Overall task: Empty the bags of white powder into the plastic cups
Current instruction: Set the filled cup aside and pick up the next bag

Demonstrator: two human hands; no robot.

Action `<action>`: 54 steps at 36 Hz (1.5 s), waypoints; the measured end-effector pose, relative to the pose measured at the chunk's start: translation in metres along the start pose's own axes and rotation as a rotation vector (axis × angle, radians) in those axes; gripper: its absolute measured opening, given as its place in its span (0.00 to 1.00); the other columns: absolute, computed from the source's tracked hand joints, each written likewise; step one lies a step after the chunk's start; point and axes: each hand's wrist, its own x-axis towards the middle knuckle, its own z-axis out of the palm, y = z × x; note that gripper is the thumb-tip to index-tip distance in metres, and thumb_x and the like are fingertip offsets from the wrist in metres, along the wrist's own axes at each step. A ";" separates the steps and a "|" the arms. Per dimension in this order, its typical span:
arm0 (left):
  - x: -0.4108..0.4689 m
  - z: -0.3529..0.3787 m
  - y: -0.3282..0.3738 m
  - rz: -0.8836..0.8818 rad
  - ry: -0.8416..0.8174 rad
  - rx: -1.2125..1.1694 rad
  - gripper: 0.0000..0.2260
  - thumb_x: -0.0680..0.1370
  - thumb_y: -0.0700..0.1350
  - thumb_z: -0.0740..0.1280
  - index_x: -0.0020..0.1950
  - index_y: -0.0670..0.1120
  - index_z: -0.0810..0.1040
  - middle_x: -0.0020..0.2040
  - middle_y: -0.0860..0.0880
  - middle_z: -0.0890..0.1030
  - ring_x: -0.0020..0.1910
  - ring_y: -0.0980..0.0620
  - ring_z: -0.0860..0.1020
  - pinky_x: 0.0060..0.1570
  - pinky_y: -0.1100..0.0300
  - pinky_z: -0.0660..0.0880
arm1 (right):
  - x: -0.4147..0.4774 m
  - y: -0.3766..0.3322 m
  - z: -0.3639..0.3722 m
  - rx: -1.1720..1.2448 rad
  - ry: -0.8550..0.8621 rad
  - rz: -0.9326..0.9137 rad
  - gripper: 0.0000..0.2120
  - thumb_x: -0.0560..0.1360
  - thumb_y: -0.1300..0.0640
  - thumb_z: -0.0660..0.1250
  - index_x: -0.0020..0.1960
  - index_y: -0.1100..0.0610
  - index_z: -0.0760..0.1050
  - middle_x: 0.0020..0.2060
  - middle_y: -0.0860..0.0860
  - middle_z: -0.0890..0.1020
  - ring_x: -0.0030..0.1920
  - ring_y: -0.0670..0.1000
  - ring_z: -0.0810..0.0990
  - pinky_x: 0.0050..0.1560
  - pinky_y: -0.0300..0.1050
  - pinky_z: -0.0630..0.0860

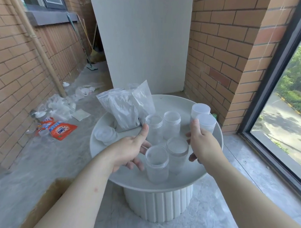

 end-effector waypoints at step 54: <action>0.146 -0.051 0.074 0.233 0.731 0.226 0.13 0.75 0.45 0.60 0.40 0.37 0.79 0.40 0.41 0.85 0.38 0.43 0.80 0.39 0.51 0.79 | 0.029 -0.017 0.008 0.312 0.010 -0.178 0.21 0.86 0.44 0.51 0.53 0.52 0.79 0.48 0.47 0.84 0.39 0.49 0.82 0.41 0.42 0.72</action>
